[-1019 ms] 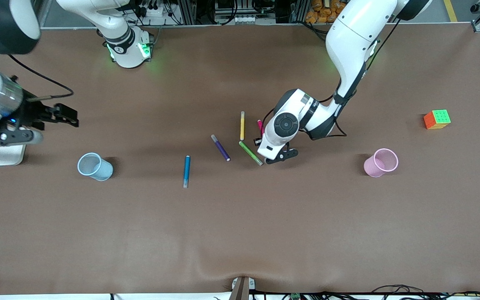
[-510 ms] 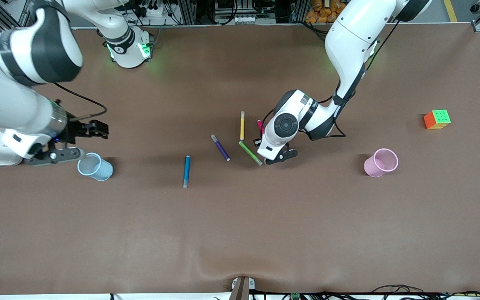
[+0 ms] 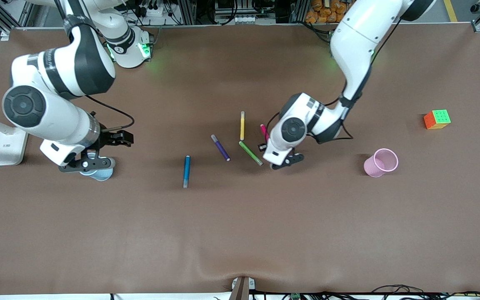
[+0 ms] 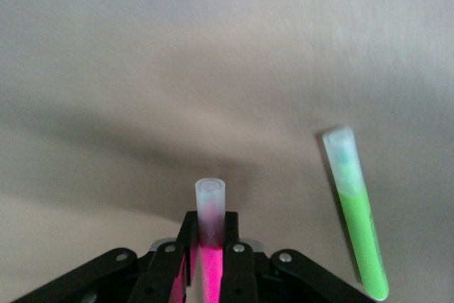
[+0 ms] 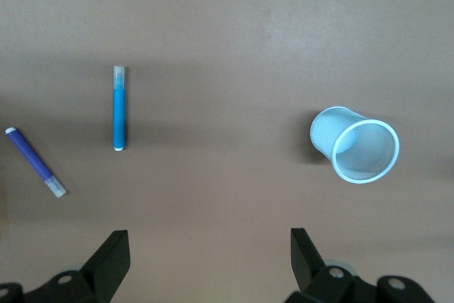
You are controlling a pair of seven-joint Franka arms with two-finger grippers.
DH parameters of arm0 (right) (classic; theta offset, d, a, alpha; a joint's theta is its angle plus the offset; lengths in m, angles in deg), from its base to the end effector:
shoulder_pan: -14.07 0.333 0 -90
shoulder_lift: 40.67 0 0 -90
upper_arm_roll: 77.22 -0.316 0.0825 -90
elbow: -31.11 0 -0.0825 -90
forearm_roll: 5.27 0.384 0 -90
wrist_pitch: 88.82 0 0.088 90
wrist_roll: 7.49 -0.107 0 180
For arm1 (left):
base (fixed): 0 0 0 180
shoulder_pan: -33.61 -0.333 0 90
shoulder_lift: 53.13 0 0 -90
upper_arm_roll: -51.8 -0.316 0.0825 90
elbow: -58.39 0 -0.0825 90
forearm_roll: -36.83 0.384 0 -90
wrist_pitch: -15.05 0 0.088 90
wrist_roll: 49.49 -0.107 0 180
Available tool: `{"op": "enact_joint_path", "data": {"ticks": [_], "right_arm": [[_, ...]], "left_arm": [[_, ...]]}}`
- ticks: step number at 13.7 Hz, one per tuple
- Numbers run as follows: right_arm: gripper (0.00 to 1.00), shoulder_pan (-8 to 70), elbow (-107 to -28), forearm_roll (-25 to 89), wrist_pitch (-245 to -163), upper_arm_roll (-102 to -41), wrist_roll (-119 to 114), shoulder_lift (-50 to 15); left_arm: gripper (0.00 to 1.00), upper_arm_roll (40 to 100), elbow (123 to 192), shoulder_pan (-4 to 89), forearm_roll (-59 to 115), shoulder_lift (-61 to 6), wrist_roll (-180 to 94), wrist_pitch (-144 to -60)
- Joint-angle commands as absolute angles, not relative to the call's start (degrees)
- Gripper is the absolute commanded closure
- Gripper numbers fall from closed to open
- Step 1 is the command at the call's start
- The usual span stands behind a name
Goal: Place pink and blue markers in matching cups
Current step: 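Lift the pink marker with the left gripper while the right gripper reaches the blue marker, then carry the pink marker over the pink cup while the right gripper grasps the blue marker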
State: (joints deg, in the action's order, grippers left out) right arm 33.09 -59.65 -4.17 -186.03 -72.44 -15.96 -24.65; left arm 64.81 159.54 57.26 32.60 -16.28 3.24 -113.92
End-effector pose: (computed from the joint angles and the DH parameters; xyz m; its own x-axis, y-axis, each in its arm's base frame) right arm 0.6059 0.1608 0.4625 0.9822 0.0942 -0.1628 0.1002 -0.9945 0.0289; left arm 0.5229 -0.3794 0.1963 0.9068 0.3481 -0.2379 0.3565 -0.9343 -0.0084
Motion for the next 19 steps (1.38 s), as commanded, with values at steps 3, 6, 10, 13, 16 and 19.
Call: {"op": "enact_joint_path", "data": {"ticks": [3, 6, 10, 13, 16, 19], "right_arm": [[0.00, 34.7, -59.2, -3.8, -189.7, -71.9, -19.0, -21.8], [0.00, 36.0, -59.2, -3.8, -191.9, -71.9, -21.6, -19.9], [0.00, 38.1, -59.2, -3.8, -196.0, -71.9, -25.8, -16.8], [0.00, 39.3, -59.2, -3.8, -199.3, -71.9, -28.6, -14.1], [0.00, 39.2, -59.2, -3.8, -203.6, -71.9, -28.5, -11.7], [0.00, 39.7, -59.2, -3.8, -207.2, -71.9, -28.6, -9.6]], "left_arm": [[1.00, 64.9, 159.7, 50.8, 37.4, -23.7, 0.6, -106.6], [1.00, 65.0, 159.6, 45.8, 39.8, -26.3, -3.9, -103.6], [1.00, 64.9, 159.7, 40.2, 43.4, -29.9, -12.5, -102.9], [1.00, 65.0, 160.4, 39.4, 54.3, -31.4, -13.5, -102.9], [1.00, 65.0, 162.2, 38.9, 61.8, -34.4, -13.5, -103.3], [1.00, 65.5, 167.8, 36.3, 68.6, -38.9, -14.6, -109.4]]}}
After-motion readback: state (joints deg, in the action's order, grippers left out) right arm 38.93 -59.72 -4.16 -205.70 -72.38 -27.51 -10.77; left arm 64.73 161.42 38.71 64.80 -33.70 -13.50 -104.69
